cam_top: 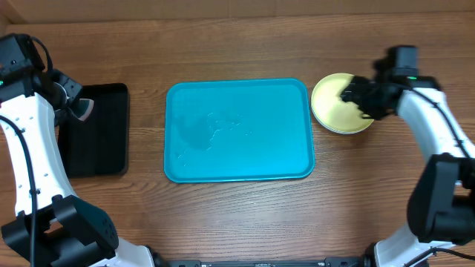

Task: Clean dirty plates on tray and stack at the side
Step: 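Lower the sponge into the black tray and release it with the left gripper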

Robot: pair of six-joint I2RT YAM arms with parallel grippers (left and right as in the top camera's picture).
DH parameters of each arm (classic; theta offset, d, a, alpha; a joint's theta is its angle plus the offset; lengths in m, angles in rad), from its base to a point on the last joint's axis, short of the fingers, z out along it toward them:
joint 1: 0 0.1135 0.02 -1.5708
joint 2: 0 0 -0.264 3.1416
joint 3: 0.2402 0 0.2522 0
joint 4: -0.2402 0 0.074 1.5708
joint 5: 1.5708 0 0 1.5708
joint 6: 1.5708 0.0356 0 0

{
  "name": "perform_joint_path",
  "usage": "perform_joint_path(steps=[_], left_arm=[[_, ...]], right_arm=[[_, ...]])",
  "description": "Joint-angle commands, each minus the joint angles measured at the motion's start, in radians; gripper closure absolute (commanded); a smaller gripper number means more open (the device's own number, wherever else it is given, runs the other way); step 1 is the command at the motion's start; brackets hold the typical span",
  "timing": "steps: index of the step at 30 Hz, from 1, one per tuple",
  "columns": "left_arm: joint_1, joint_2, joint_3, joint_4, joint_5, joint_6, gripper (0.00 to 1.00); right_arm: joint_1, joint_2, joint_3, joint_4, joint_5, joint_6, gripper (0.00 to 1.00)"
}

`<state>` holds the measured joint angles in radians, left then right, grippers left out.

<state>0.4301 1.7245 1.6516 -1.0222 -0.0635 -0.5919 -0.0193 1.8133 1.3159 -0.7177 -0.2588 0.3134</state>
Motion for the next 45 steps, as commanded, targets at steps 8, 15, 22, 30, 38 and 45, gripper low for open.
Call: perform_joint_path(steps=[8, 15, 22, 30, 38, 45], left_arm=[[0.009, 0.127, -0.154, 0.211, -0.014, 0.106, 0.96], [0.009, 0.284, -0.154, 0.238, -0.012, 0.109, 0.95], [0.009, 0.284, -0.135, 0.238, 0.005, 0.111, 0.65], [0.009, 0.206, 0.006, 0.072, 0.009, 0.117, 0.22], [0.007, 0.079, 0.116, -0.128, 0.016, 0.108, 0.00], [0.007, 0.069, 0.116, -0.158, 0.063, 0.093, 0.00]], right_arm=[[0.285, 0.011, -0.004, 0.111, -0.031, 0.003, 0.21], [0.353, 0.010, -0.002, 0.123, -0.031, 0.006, 0.21], [0.356, 0.010, 0.000, 0.123, -0.031, 0.018, 0.20], [0.356, -0.045, 0.000, 0.118, -0.029, 0.032, 0.12], [0.356, -0.304, 0.000, -0.010, 0.127, 0.031, 0.07], [0.403, -0.619, -0.001, -0.292, 0.409, 0.027, 0.07]])
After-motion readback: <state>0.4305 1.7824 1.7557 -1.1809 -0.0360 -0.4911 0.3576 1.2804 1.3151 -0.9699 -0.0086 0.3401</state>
